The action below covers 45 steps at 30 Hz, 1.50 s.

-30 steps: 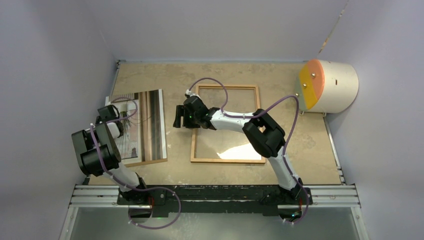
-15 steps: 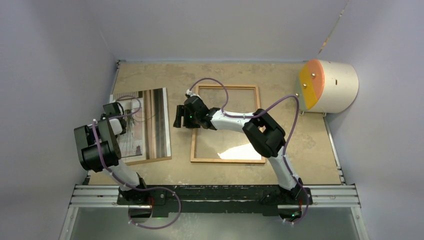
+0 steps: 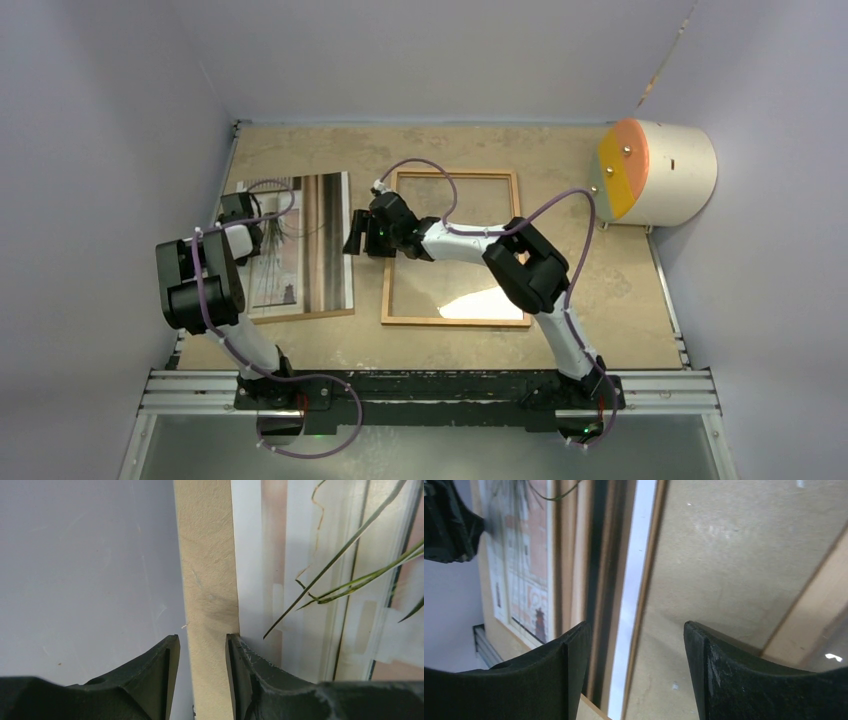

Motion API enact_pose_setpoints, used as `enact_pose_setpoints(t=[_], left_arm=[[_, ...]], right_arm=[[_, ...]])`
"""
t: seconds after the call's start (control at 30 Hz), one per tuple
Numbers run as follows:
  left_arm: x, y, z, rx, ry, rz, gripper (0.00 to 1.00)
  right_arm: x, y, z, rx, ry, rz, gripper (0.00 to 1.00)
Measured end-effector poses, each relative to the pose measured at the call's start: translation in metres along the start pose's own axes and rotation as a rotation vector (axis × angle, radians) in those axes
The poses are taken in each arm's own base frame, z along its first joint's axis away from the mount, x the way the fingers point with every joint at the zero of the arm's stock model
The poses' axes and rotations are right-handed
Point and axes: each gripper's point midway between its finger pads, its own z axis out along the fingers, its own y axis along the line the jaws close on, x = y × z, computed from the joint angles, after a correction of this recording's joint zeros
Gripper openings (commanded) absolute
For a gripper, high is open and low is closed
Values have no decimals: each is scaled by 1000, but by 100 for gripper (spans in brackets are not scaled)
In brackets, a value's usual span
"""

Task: Put the photo into the frame
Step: Adjust the photo frame item at the center of the board.

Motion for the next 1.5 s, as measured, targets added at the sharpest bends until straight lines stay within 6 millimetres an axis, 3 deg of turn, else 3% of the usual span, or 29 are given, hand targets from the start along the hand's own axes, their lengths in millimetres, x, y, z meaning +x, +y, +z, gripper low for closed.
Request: enact_pose_setpoints(t=[0.33, 0.83, 1.5], left_arm=[[-13, -9, -5, 25, -38, 13, 45], [-17, -14, -5, 24, -28, 60, 43], [-21, -16, -5, 13, -23, 105, 42]], right_arm=[[17, 26, 8, -131, 65, 45, 66], [20, 22, 8, -87, 68, -9, 53], [44, 26, 1, 67, 68, -261, 49]])
